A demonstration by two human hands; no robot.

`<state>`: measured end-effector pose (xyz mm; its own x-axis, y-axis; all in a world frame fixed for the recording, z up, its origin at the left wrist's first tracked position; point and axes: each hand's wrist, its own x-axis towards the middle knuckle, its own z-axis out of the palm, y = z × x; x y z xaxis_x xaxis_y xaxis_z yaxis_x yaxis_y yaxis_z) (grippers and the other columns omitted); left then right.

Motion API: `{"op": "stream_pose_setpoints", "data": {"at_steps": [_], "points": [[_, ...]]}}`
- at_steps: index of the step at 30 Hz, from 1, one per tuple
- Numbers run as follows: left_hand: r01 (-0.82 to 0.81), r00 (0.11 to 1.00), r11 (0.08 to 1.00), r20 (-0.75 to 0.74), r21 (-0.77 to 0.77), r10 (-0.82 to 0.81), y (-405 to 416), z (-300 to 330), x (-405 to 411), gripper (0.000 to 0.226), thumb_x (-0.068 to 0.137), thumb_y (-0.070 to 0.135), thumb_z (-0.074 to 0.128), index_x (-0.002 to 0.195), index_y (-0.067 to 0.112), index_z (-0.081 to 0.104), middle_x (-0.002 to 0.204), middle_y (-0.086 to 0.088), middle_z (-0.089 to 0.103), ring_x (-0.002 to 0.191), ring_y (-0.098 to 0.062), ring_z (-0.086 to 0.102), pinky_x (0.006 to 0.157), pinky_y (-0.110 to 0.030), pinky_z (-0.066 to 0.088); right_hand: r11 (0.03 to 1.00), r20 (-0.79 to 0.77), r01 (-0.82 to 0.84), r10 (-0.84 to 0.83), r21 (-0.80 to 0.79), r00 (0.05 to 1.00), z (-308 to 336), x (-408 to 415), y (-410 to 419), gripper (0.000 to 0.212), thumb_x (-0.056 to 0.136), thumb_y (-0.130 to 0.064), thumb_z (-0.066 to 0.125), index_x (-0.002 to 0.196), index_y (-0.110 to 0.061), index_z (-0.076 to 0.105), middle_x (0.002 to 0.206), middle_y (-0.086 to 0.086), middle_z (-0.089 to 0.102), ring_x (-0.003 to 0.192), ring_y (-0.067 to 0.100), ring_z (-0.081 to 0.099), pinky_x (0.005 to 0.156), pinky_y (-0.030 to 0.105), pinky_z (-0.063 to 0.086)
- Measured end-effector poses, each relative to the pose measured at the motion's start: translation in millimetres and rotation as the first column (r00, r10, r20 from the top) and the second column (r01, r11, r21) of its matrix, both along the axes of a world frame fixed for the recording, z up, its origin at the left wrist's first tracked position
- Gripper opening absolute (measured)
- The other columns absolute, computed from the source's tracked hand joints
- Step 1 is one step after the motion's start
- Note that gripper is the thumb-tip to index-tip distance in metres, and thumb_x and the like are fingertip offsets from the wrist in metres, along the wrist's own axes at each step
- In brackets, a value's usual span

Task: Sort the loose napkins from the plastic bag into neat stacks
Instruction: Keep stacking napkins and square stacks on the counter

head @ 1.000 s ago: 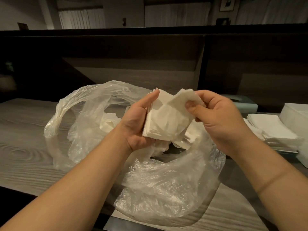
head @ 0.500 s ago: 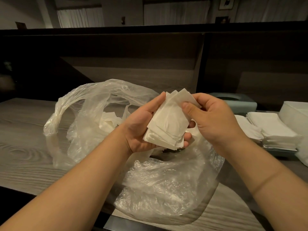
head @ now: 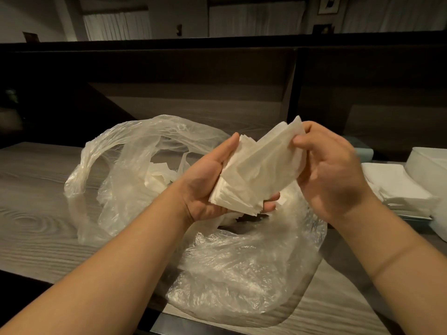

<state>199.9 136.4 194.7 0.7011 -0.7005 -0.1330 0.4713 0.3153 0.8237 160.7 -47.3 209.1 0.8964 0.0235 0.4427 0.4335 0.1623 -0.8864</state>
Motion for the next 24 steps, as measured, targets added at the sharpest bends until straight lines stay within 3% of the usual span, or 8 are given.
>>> {"op": "stream_pose_setpoints", "data": {"at_steps": [2,3,7,11,15,20,22,24], "points": [[-0.029,0.999,1.000,-0.025,-0.008,0.029,1,-2,2,0.070,0.090,0.062,0.061,0.140,0.014,0.063,0.132,-0.012,0.065,0.112,-0.033,0.066,0.100,-0.053,0.052,0.989,-0.032,-0.132,0.134,0.062,0.991,4,-3,-2,0.022,0.086,-0.019,0.048,0.070,-0.020,0.063,0.073,-0.001,0.057,0.072,0.013,0.058,0.067,0.031,0.048],[-0.037,0.999,0.999,-0.023,0.000,0.037,1,-2,3,0.067,0.089,0.062,0.062,0.134,0.014,0.067,0.131,-0.009,0.065,0.113,-0.030,0.065,0.103,-0.050,0.050,0.992,-0.037,-0.121,0.123,0.030,0.992,4,-4,-1,0.022,0.085,-0.019,0.050,0.069,-0.020,0.064,0.071,-0.002,0.058,0.069,0.013,0.058,0.064,0.030,0.048],[0.005,1.000,1.000,0.021,0.029,-0.005,2,-4,4,0.065,0.090,0.063,0.062,0.135,0.016,0.066,0.126,-0.011,0.066,0.113,-0.030,0.064,0.108,-0.049,0.045,0.963,-0.008,0.153,-0.159,-0.221,0.987,-2,-2,8,0.013,0.096,-0.016,0.062,0.086,-0.014,0.069,0.077,-0.001,0.067,0.071,0.014,0.062,0.061,0.025,0.051],[0.168,0.983,0.986,0.069,0.000,-0.167,0,-5,2,0.079,0.096,0.069,0.050,0.154,0.015,0.045,0.126,-0.025,0.061,0.108,-0.045,0.062,0.098,-0.057,0.052,0.920,0.020,0.253,-0.259,-0.300,0.966,-7,0,10,0.008,0.098,-0.025,0.062,0.095,-0.022,0.070,0.084,-0.009,0.071,0.075,0.003,0.066,0.060,0.017,0.052],[0.212,0.972,0.977,0.103,0.019,-0.213,0,-4,0,0.083,0.090,0.069,0.055,0.149,0.012,0.048,0.118,-0.024,0.063,0.100,-0.041,0.065,0.090,-0.053,0.058,0.901,0.047,0.311,-0.311,-0.304,0.949,-9,1,13,0.008,0.098,-0.026,0.063,0.095,-0.022,0.069,0.077,-0.012,0.068,0.068,0.000,0.064,0.053,0.014,0.049],[0.172,0.980,0.985,0.101,-0.003,-0.171,-2,-5,1,0.074,0.095,0.058,0.059,0.146,0.005,0.049,0.118,-0.022,0.059,0.096,-0.037,0.065,0.090,-0.053,0.057,0.882,0.092,0.395,-0.384,-0.257,0.919,-9,2,13,0.016,0.100,-0.032,0.060,0.091,-0.025,0.070,0.088,-0.011,0.068,0.076,0.001,0.062,0.056,0.016,0.049],[0.133,0.990,0.991,0.056,-0.014,-0.132,-1,-4,2,0.071,0.092,0.057,0.061,0.136,0.002,0.058,0.112,-0.022,0.061,0.094,-0.038,0.066,0.090,-0.055,0.057,0.932,0.013,0.339,-0.340,-0.128,0.940,-4,1,9,0.023,0.097,-0.031,0.060,0.078,-0.022,0.068,0.076,-0.012,0.062,0.076,0.004,0.056,0.065,0.026,0.045],[0.077,0.997,0.997,0.025,-0.005,-0.076,-1,-3,2,0.069,0.090,0.057,0.063,0.132,0.002,0.062,0.111,-0.024,0.066,0.094,-0.039,0.069,0.088,-0.056,0.058,0.982,-0.095,0.174,-0.167,0.072,0.981,2,-1,5,0.025,0.088,-0.029,0.057,0.065,-0.023,0.065,0.071,-0.009,0.056,0.083,0.011,0.051,0.076,0.034,0.042]]}}
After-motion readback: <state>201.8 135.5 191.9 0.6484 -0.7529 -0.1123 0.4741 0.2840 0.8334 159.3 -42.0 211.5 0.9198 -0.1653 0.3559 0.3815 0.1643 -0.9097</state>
